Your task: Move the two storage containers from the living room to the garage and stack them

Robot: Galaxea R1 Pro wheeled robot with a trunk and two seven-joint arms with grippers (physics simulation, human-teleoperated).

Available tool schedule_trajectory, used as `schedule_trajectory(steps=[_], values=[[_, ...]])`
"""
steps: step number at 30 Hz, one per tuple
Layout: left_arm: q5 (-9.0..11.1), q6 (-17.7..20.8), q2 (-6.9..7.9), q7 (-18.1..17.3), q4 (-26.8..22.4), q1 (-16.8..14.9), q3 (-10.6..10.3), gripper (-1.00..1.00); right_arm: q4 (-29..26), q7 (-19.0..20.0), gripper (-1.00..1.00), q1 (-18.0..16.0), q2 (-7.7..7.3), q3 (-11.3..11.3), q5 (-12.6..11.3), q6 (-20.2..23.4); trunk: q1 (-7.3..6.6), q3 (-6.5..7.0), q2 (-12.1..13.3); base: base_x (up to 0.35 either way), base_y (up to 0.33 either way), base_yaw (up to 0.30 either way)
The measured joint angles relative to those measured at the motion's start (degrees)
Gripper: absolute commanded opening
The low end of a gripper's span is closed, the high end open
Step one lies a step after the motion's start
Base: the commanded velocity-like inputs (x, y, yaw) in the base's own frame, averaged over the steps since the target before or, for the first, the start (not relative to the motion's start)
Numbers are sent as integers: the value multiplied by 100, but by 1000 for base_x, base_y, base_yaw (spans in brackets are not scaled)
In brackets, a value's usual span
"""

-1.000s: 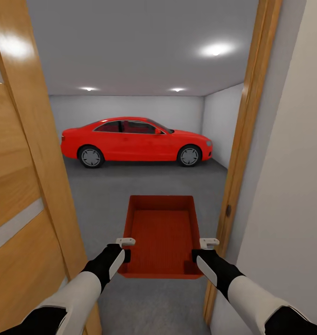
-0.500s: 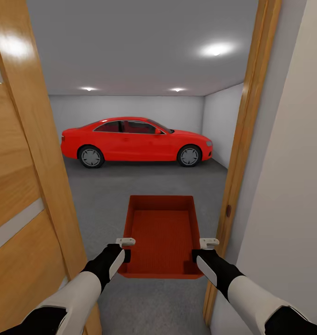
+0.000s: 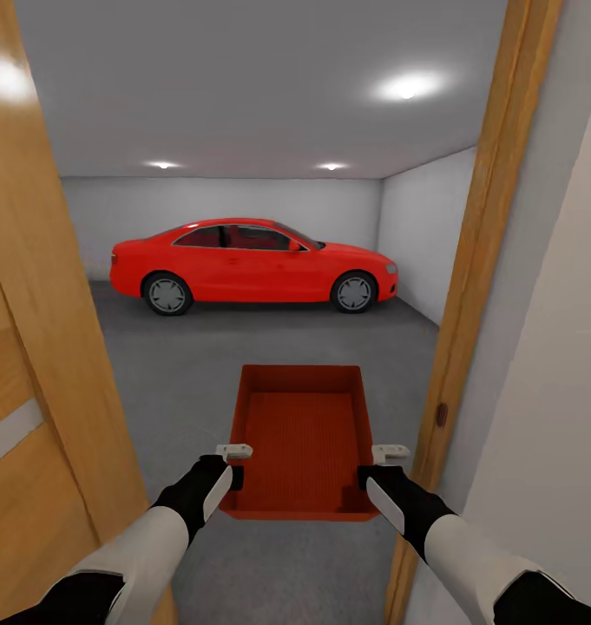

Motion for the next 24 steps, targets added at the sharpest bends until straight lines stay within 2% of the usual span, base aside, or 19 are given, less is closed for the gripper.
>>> schedule_trajectory(steps=[24], values=[[9,4,10,-13,1,1,-5,-100,8,0,-100,-1,9,-8,15,0,0,0,0,323,0,0]])
